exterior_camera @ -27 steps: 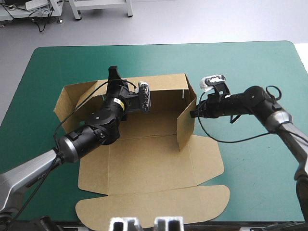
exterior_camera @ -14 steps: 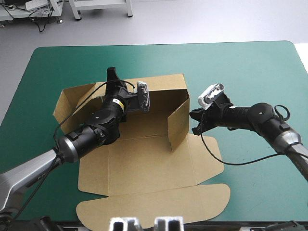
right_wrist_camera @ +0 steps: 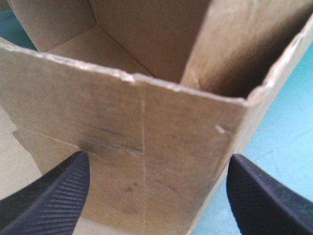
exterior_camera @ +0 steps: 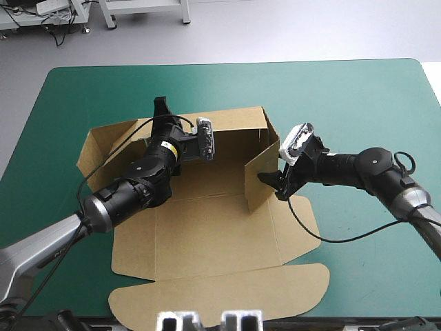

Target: Fold the box

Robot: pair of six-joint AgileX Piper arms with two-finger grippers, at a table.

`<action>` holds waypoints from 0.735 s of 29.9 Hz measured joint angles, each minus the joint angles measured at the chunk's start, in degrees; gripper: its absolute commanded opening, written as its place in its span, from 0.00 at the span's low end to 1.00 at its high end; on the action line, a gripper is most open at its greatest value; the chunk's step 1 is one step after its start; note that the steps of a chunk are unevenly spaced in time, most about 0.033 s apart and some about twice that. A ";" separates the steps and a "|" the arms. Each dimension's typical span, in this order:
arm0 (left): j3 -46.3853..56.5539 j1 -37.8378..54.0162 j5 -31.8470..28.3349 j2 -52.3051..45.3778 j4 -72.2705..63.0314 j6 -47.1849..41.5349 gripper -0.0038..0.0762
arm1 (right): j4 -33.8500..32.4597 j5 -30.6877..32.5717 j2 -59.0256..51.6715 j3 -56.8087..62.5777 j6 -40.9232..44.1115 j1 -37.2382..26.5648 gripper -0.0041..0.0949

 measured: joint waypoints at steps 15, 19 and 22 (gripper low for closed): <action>-10.64 -0.36 3.97 5.12 -10.91 2.19 0.07 | 6.44 -14.68 2.51 0.00 -0.58 6.61 0.76; -11.29 -1.33 4.67 5.12 -12.93 4.34 0.07 | 6.79 -19.14 2.53 0.00 -0.07 8.36 0.70; -11.34 -1.38 4.81 5.20 -15.04 4.79 0.07 | 6.79 -21.88 2.53 0.00 2.03 8.55 0.61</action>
